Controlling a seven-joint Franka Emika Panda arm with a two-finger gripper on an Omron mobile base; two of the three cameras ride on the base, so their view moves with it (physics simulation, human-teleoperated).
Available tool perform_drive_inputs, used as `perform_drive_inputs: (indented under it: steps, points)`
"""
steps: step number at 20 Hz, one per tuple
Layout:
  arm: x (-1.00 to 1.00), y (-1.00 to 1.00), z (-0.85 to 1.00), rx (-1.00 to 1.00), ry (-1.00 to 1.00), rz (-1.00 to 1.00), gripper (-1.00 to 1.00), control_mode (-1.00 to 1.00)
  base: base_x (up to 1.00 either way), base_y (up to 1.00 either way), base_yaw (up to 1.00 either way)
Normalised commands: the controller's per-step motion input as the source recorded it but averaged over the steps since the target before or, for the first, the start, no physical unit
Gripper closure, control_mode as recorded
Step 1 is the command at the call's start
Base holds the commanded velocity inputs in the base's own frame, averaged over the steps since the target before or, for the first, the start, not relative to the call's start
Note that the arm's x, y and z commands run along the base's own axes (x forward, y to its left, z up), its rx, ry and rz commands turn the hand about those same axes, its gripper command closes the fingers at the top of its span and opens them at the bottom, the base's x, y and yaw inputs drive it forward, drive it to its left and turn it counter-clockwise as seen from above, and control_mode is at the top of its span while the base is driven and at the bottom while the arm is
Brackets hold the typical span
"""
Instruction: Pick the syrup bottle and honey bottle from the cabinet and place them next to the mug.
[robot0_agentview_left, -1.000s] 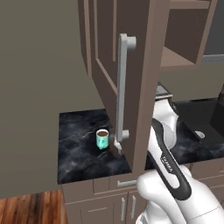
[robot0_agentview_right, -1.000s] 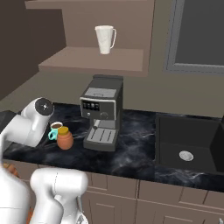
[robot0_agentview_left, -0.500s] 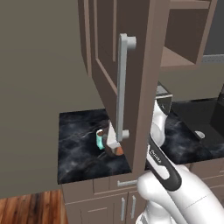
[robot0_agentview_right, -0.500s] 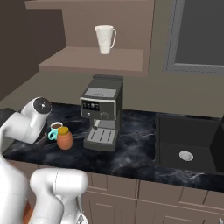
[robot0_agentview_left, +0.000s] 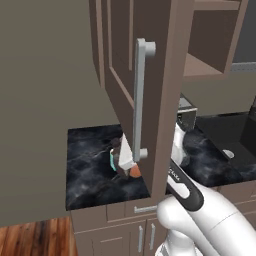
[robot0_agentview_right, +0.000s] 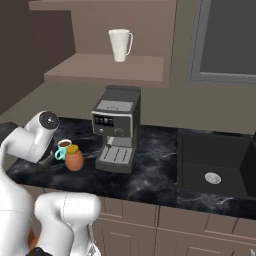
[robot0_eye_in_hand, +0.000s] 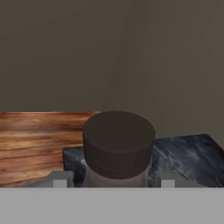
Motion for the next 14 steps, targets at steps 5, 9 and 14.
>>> perform_drive_inputs:
  steps: [5,9,14]
  points:
    - [0.22,0.09,-0.07,0.0,0.0,0.03,1.0,-1.0,0.0,0.0,0.0]
    - [0.23,0.13,-0.06,0.0,0.0,0.06,1.0,-1.0,0.0,0.0,0.0]
    - [0.12,0.07,-0.18,0.0,0.05,0.06,1.0,-1.0,0.0,0.0,0.0]
